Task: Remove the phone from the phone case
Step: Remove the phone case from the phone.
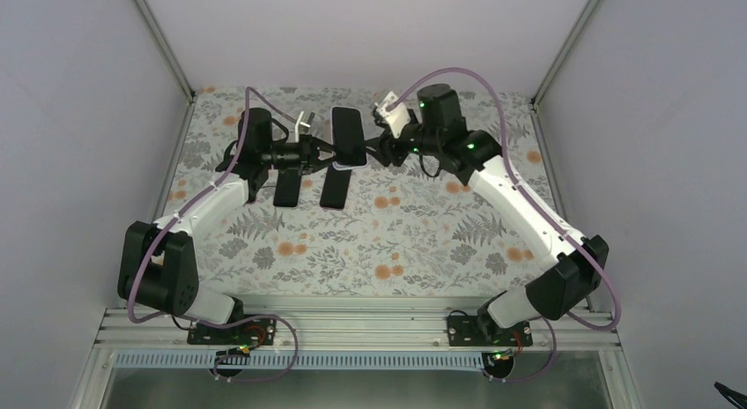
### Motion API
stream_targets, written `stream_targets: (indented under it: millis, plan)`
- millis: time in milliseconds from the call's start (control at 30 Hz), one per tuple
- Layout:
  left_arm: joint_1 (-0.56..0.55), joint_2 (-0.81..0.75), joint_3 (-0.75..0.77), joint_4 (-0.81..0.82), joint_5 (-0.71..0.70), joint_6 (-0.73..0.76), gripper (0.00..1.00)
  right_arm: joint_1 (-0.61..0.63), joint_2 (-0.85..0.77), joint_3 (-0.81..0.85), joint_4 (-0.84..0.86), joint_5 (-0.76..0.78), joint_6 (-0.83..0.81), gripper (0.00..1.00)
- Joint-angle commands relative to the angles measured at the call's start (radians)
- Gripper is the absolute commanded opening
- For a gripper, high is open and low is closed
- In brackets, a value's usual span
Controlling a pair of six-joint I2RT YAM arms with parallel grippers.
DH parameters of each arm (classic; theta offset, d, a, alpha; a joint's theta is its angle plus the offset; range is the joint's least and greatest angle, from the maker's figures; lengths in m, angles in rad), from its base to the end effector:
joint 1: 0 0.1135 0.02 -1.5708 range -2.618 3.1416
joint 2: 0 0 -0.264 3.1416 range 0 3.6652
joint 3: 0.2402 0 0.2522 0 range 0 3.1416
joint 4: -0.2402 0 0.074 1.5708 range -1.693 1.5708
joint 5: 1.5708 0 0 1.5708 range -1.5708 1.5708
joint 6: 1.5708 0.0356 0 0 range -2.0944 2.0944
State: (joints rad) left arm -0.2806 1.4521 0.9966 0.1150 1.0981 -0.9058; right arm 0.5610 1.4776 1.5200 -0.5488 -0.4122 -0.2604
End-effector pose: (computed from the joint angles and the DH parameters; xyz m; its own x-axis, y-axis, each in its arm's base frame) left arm 0.2988 -0.1191 0.2916 -0.9318 -0.1043 -0.3477 0.3229 0.1993 -0.9252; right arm 0.2726 0.1881 0.3950 -0.1950 -0.4011 -0.8950 -0.8634 0.5031 -0.0374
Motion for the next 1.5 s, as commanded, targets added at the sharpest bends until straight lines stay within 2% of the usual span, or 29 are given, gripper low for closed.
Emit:
stream_targets:
  millis: [0, 400, 800, 967, 1267, 1467]
  plan:
    - [0.011, -0.001, 0.009, 0.060, 0.004, -0.078, 0.02, 0.086, -0.033, -0.037, 0.052, 0.170, -0.076, 0.67]
    - [0.019, 0.037, -0.006, 0.116, 0.021, -0.147, 0.02, 0.224, -0.022, -0.092, 0.107, 0.319, -0.143, 0.64]
    - [0.018, 0.048, -0.003, 0.122, 0.025, -0.155, 0.02, 0.295, 0.017, -0.125, 0.149, 0.463, -0.196, 0.63]
    - [0.018, 0.047, -0.005, 0.129, 0.029, -0.161, 0.02, 0.323, 0.028, -0.150, 0.189, 0.571, -0.226, 0.62]
    - [0.018, 0.036, -0.023, 0.154, 0.036, -0.184, 0.02, 0.408, 0.040, -0.274, 0.379, 0.860, -0.359, 0.52]
    - [0.018, 0.034, -0.030, 0.153, 0.039, -0.182, 0.02, 0.413, 0.068, -0.285, 0.457, 0.964, -0.396, 0.46]
